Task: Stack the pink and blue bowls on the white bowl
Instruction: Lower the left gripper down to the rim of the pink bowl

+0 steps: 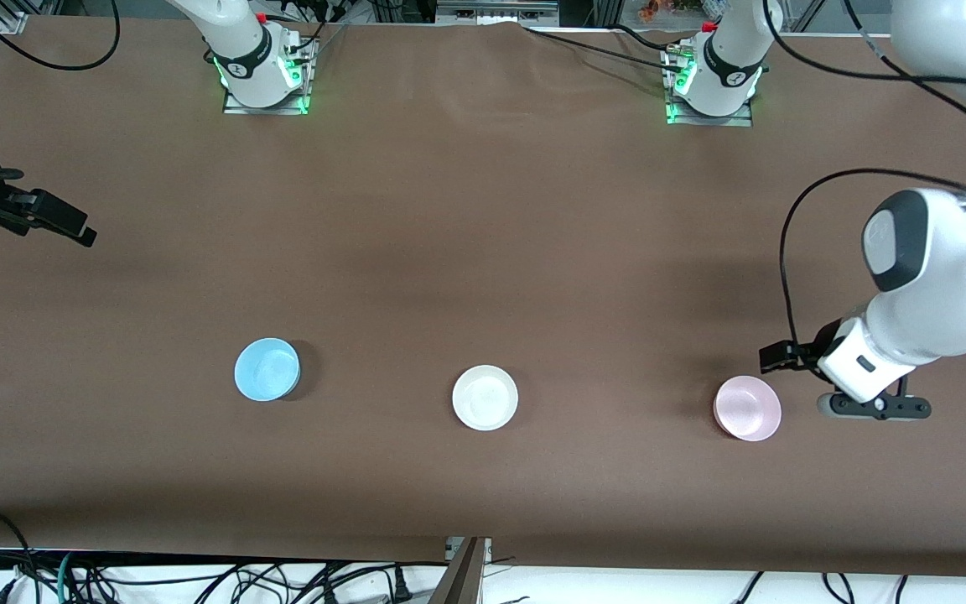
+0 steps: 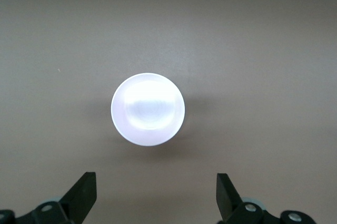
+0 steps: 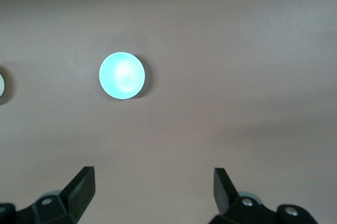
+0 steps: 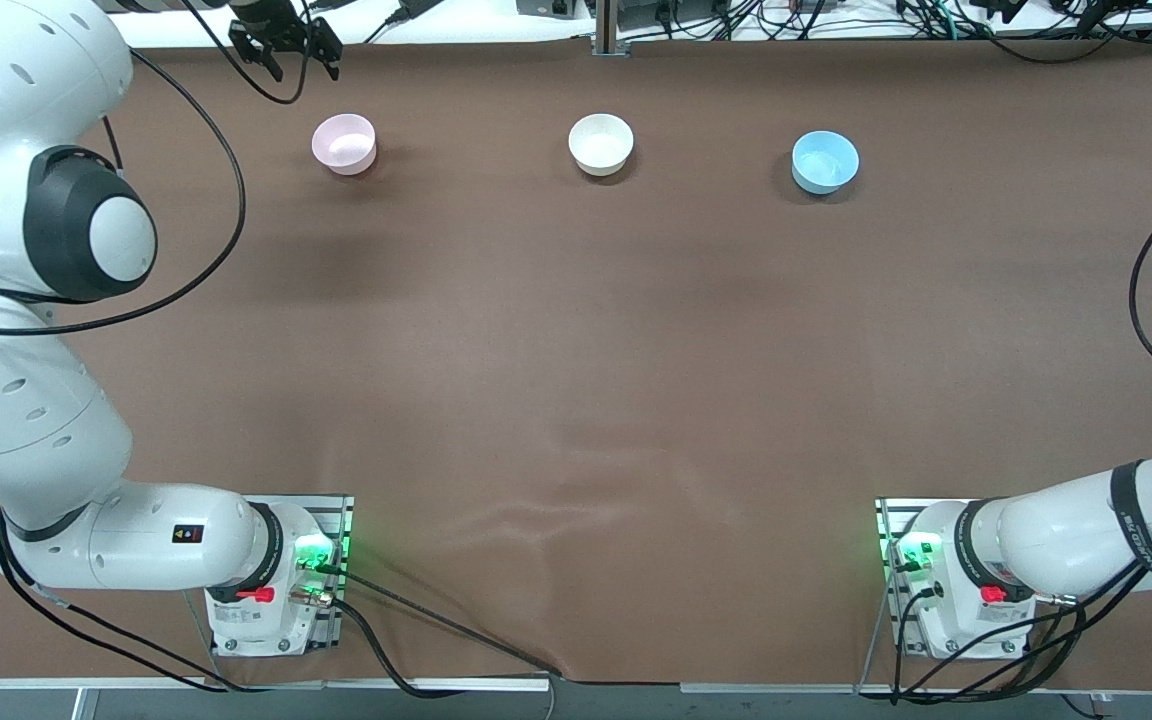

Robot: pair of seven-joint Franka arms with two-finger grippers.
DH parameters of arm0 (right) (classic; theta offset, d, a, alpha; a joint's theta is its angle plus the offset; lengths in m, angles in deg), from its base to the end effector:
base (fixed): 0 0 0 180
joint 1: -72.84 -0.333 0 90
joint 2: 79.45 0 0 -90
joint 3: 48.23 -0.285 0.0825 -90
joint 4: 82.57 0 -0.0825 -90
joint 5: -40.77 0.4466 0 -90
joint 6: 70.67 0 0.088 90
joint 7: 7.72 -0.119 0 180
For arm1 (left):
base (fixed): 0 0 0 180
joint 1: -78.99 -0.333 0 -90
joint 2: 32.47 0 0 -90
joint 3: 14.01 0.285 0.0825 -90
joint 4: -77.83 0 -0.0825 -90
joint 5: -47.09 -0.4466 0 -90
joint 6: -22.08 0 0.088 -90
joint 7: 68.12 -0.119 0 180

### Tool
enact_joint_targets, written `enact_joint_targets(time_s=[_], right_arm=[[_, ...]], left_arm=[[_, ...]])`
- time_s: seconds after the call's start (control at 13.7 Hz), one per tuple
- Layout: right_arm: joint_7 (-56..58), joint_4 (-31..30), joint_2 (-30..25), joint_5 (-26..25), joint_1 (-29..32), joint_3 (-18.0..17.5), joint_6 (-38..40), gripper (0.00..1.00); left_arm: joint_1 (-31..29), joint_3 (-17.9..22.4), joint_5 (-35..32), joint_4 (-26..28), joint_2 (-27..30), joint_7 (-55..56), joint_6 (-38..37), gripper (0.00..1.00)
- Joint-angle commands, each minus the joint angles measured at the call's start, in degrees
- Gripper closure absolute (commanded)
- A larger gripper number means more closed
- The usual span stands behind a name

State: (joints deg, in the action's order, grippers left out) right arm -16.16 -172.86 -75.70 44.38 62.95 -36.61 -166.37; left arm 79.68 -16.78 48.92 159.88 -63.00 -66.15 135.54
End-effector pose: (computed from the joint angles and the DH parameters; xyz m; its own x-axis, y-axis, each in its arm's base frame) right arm 0.6434 -0.0094 0.5474 0.9831 -0.1817 0.0226 -0.1803 -0.9821 -0.0536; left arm 0.7485 -0.0428 0.3241 0.9999 -0.0063 0.0135 -0.0070 -0.9985 0.0545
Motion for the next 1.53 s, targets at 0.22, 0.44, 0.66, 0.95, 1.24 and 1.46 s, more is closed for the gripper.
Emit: enact_joint_targets(time_s=[0.22,0.44,0.66,0.95,1.24,1.46], right_arm=[[0.5,0.0,-0.8,0.8,0.3,-0.2,0.5,0.0],[0.4,0.0,-0.8,0.8,0.3,-0.3,0.4,0.0],[0.4,0.0,-0.8,0.8,0.3,-0.3,0.4,0.0],[0.4,0.0,-0.8,0.8,0.3,-0.3,0.4,0.01],[0.4,0.0,-0.8,0.8,0.3,-0.3,0.3,0.0],[0.4,0.0,-0.8,0.8,0.3,-0.3,0.2,0.0]], left_arm=[[1.8,0.1,-1.5,1.0,-3.6,1.5,7.3,0.0],[2.7,0.1,-1.5,3.7,-4.6,1.4,12.0,0.0],[3.1,0.1,-1.5,6.6,-5.5,1.5,17.0,0.0],[3.1,0.0,-1.5,11.2,-6.3,1.4,23.4,0.0],[3.0,0.0,-1.5,11.7,-8.0,1.2,26.5,0.0],[3.2,0.0,-1.4,11.8,-9.1,1.2,28.6,0.0]])
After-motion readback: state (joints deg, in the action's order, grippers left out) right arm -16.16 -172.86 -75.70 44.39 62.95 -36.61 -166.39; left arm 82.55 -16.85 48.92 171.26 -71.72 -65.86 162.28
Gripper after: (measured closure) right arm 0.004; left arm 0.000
